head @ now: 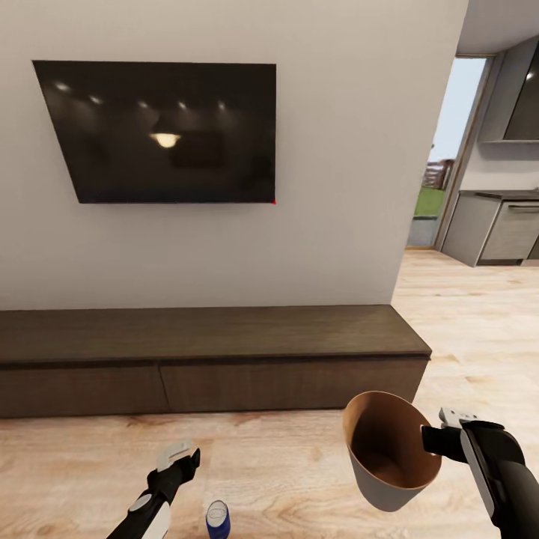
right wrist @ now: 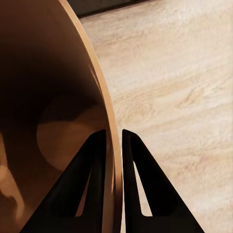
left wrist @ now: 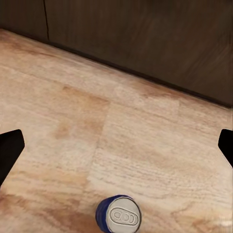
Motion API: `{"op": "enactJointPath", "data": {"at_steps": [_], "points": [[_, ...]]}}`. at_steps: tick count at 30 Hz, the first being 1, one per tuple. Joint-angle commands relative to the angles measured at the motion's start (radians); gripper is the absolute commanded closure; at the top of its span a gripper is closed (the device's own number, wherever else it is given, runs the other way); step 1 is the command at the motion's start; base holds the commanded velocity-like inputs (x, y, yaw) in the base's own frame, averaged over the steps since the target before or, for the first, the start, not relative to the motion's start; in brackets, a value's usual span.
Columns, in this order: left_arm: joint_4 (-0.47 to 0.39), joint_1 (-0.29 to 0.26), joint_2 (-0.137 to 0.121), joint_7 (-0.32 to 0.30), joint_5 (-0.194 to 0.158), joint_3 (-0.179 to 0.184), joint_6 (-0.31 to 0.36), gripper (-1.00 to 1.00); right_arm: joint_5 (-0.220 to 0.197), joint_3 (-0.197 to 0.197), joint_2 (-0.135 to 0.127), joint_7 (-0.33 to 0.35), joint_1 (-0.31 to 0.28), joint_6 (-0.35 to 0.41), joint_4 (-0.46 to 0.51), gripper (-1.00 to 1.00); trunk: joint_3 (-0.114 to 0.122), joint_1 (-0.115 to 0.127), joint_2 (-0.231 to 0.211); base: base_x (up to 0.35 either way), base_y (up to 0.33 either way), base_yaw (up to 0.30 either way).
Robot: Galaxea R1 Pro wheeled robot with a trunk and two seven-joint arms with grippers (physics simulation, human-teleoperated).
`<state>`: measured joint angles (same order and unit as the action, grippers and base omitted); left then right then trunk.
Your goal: Put the three can of soda from the living room inside the tash can in the kitchen.
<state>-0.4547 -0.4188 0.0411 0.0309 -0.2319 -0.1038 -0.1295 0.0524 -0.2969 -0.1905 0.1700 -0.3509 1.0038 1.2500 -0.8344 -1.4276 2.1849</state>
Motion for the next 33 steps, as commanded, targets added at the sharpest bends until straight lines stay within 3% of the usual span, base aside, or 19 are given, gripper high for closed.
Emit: {"op": "enactJointPath", "data": {"at_steps": [1,11,33], "points": [[0.000,0.000,0.000,0.000,0.000,0.002,-0.004,-1.00,-0.016,0.000,0.000,0.006,0.000,0.001,0.000,1.00,0.000,0.000,0.000,0.116,0.000,0.000],[0.004,-0.001,0.000,0.000,0.000,0.017,-0.011,-1.00,-0.014,0.001,0.013,0.006,0.000,0.000,0.000,1.00,0.000,0.000,0.000,0.178,0.000,0.000],[0.004,0.000,0.000,-0.001,0.000,0.019,-0.013,-1.00,-0.015,0.000,0.014,0.006,0.000,0.000,0.000,1.00,-0.003,0.000,0.000,0.011,0.000,0.000]]}}
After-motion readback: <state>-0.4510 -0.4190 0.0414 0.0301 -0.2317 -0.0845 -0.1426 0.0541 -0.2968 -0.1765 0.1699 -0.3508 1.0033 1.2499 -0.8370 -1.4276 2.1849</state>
